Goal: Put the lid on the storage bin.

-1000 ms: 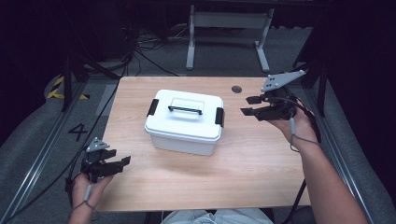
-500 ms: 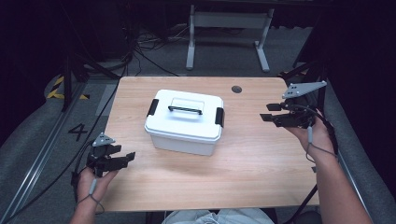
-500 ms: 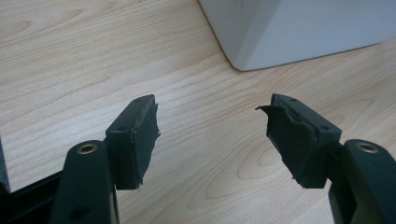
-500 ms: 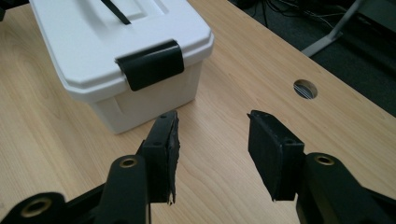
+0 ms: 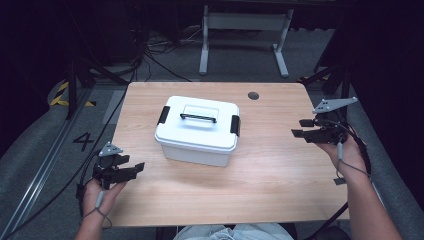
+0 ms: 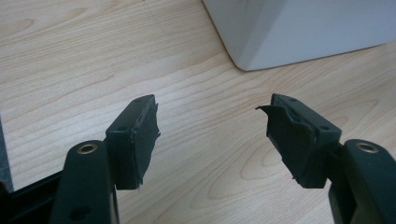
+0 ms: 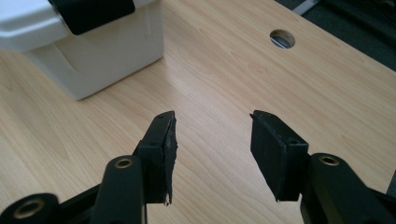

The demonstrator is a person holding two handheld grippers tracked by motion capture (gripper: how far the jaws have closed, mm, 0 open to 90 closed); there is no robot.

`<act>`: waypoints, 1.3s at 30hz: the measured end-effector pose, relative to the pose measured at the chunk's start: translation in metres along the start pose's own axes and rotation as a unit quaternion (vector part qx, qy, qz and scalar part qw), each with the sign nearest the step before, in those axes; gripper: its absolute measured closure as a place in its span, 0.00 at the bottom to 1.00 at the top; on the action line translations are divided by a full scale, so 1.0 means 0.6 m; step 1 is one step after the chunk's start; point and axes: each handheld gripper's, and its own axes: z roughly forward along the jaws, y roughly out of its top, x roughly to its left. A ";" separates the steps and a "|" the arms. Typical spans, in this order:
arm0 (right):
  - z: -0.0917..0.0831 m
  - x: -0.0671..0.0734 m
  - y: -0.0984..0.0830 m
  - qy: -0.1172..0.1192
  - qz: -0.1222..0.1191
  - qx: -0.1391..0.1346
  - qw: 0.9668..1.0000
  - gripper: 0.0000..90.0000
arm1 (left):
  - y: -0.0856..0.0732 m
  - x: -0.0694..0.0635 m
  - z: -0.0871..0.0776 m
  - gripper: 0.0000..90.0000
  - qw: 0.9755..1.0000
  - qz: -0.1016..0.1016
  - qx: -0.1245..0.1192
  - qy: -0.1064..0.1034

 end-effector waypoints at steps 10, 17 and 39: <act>0.037 -0.016 -0.049 -0.003 0.036 0.023 0.999 0.54 | -0.008 0.002 -0.007 0.38 1.000 -0.003 0.003 0.009; 0.057 -0.023 -0.079 -0.001 0.057 0.029 0.998 0.54 | -0.013 0.002 -0.009 0.38 1.000 -0.003 0.003 0.014; 0.115 -0.029 -0.133 -0.002 0.070 0.084 0.994 0.51 | -0.008 0.001 -0.003 0.38 1.000 0.003 0.007 0.009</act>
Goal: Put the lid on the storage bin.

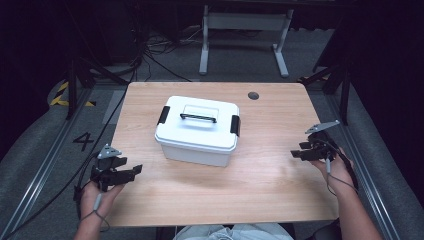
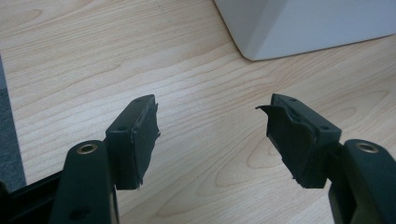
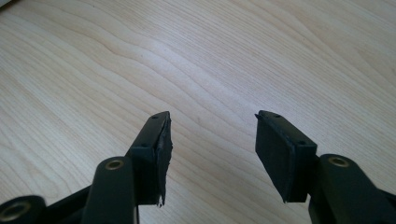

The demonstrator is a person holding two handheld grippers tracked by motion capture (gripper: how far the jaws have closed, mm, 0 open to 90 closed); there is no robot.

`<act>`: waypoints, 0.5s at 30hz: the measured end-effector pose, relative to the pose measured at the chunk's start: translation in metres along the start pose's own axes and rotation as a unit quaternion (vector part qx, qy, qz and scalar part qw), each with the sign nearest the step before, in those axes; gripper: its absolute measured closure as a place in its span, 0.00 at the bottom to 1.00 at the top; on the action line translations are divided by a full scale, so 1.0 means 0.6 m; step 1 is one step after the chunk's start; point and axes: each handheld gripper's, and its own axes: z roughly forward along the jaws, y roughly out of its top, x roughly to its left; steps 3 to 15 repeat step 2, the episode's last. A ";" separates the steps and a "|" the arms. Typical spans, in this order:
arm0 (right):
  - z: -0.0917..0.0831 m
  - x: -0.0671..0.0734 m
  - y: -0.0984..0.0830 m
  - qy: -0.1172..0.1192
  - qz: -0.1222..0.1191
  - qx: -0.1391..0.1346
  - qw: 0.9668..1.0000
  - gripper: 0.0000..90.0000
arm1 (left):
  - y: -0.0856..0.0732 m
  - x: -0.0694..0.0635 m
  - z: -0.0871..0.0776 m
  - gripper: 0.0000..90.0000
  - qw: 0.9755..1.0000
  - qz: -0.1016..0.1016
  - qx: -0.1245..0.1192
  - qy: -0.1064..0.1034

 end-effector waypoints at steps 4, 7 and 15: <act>-0.001 0.003 0.001 -0.001 -0.004 -0.001 1.000 0.50 | 0.000 0.000 0.000 0.38 1.000 0.000 -0.002 -0.001; -0.001 0.003 0.001 -0.001 -0.004 -0.001 1.000 0.50 | 0.000 0.000 0.000 0.38 1.000 0.000 -0.002 -0.001; -0.001 0.003 0.001 -0.001 -0.004 -0.001 1.000 0.50 | 0.000 0.000 0.000 0.38 1.000 0.000 -0.002 -0.001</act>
